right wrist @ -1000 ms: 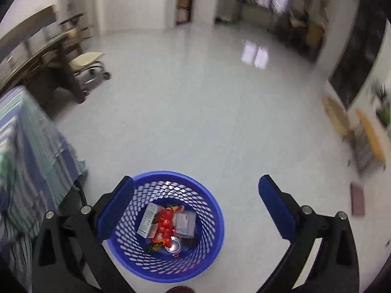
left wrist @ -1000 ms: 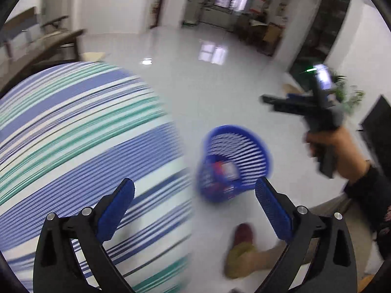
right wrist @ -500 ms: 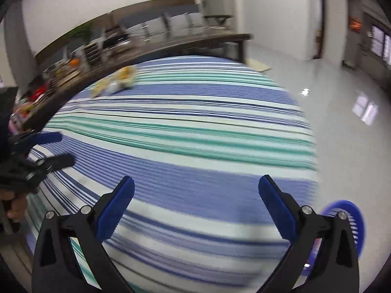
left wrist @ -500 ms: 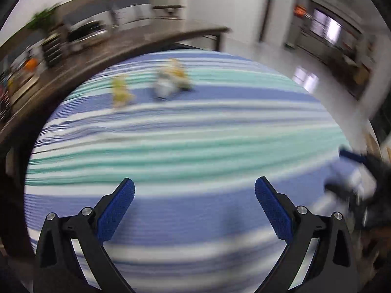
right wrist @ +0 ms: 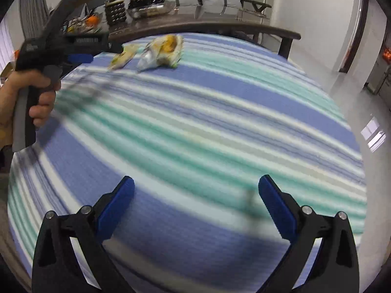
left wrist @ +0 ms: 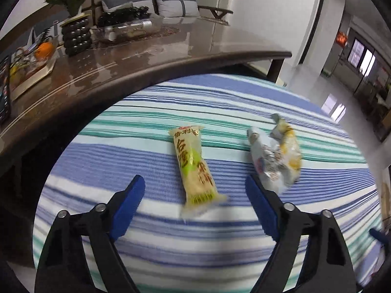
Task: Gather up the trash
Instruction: 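Grasp the yellow snack stick with the left tool while the right tool grasps the white-yellow snack bags, then carry the snack stick and snack bags over the wastebasket and open both tools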
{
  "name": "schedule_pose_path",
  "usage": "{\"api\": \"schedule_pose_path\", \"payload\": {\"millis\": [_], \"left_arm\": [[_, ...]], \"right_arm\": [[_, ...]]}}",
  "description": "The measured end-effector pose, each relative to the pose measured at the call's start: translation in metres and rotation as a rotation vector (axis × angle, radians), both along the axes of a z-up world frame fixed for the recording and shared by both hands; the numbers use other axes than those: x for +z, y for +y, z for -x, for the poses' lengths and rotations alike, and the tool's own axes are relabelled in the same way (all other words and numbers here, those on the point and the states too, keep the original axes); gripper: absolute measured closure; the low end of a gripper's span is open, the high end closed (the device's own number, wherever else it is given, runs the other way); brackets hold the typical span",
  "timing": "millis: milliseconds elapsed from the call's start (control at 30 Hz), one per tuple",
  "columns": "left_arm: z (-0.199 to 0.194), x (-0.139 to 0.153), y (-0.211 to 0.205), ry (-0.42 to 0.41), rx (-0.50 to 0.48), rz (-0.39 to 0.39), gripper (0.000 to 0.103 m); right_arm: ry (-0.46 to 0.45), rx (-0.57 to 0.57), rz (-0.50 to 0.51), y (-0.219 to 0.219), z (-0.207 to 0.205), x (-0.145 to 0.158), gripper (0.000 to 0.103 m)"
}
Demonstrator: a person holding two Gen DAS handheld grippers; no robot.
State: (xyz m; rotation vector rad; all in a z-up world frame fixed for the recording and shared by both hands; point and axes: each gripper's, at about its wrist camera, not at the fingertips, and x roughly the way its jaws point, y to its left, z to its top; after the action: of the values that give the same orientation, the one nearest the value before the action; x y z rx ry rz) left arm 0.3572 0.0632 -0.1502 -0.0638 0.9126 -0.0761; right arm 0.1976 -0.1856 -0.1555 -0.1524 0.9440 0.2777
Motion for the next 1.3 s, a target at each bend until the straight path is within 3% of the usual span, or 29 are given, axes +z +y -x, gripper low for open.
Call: {"api": "schedule_pose_path", "payload": {"millis": [133,167,200,233,267,400,500,600,700,767,833,1100,1300], "left_arm": [[-0.011,-0.011,0.001,-0.001,-0.025,-0.007,0.033],[-0.013,-0.015,0.001,0.008,-0.033,-0.011,0.046],[-0.012,-0.017,0.000,0.007,-0.038,-0.024,0.050],[-0.011,-0.016,-0.001,-0.003,-0.051,-0.038,0.069],[-0.013,-0.016,0.001,0.001,-0.068,-0.037,0.078],[-0.011,-0.011,0.018,-0.001,-0.043,0.017,0.082],[-0.008,-0.007,0.032,-0.002,-0.005,0.055,0.082],[-0.006,-0.007,0.039,0.006,0.003,0.074,0.082],[-0.002,-0.004,0.037,0.000,-0.012,0.084,0.083],[0.001,-0.001,0.032,-0.002,-0.033,0.092,0.083],[0.005,0.001,0.024,0.001,-0.060,0.102,0.083],[0.061,0.006,-0.063,0.020,-0.272,0.149,0.083],[0.121,0.001,-0.136,0.052,-0.425,0.127,0.082]], "right_arm": [[-0.018,0.006,-0.023,0.003,-0.030,0.009,0.005],[-0.019,0.016,-0.032,0.010,-0.041,0.010,0.005],[-0.021,0.026,-0.042,0.014,-0.049,0.011,0.005],[-0.027,0.041,-0.056,0.021,-0.060,0.014,0.005],[-0.035,0.051,-0.068,0.028,-0.069,0.016,0.005],[-0.063,0.115,-0.108,0.063,-0.102,0.022,0.005],[-0.032,0.138,-0.114,0.098,-0.132,0.017,0.005],[0.022,0.116,-0.063,0.133,-0.160,0.001,0.005],[0.034,0.048,-0.051,0.136,-0.174,-0.010,0.006],[0.039,0.006,-0.097,0.123,-0.173,-0.008,0.046],[0.044,-0.018,-0.133,0.108,-0.169,-0.004,0.054],[0.012,-0.019,-0.092,0.017,-0.092,0.014,0.057],[0.003,-0.053,-0.047,-0.047,-0.015,0.015,0.057]]}}
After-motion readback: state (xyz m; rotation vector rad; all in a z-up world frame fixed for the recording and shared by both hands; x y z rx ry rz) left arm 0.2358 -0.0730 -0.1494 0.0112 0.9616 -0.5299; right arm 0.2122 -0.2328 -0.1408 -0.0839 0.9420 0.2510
